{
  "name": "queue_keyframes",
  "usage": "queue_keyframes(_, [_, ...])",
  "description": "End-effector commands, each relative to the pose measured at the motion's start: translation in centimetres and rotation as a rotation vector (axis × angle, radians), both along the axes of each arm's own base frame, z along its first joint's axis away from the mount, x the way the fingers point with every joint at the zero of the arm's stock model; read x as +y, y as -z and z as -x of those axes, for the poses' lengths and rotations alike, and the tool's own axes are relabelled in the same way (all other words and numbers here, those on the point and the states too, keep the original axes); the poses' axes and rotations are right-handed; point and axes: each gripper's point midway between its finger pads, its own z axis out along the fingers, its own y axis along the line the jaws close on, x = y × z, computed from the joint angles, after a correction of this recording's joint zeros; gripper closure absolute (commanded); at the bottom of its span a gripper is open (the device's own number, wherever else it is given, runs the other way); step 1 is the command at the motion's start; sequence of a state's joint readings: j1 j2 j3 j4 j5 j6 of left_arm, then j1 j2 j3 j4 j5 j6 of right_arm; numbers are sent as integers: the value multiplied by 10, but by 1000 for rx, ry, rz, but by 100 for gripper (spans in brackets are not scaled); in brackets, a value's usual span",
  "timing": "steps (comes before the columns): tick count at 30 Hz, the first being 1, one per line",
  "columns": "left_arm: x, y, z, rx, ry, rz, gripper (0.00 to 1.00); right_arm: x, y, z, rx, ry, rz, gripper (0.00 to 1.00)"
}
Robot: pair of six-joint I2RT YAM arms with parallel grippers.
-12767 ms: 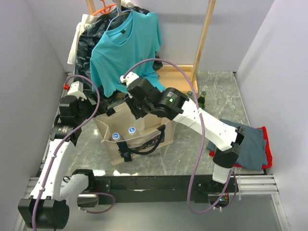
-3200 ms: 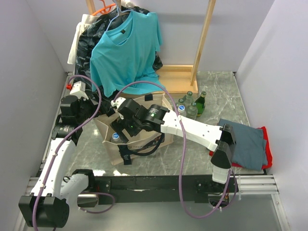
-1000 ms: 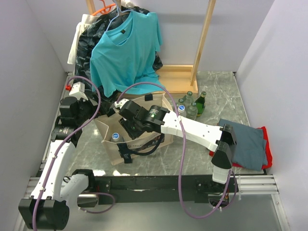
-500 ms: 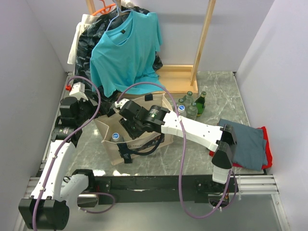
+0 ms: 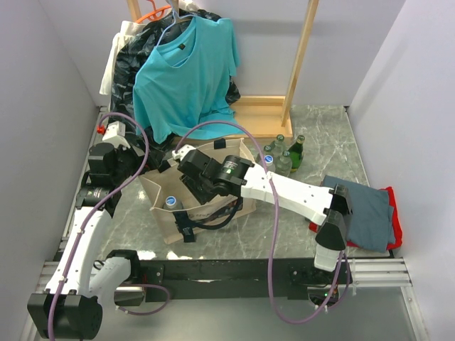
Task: Take the beverage out of the canvas bag
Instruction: Adjust the drink in the canvas bag.
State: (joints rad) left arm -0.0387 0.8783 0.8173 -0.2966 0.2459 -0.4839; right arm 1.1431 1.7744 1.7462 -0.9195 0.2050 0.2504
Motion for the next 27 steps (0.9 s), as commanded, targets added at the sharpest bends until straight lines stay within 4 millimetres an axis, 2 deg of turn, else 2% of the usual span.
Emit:
queue_keyframes(1, [-2, -8, 2, -42, 14, 4, 4, 2, -78, -10, -149, 27, -200, 100])
queue_keyframes(8, [-4, -10, 1, -44, 22, 7, 4, -2, -105, -16, -208, 55, -258, 100])
queue_keyframes(20, [-3, -10, 2, -44, 19, 6, 4, -7, -120, -27, -271, 84, -258, 100])
queue_keyframes(27, [-3, -9, 1, -43, 19, 1, 4, -11, -135, -35, -317, 112, -295, 100])
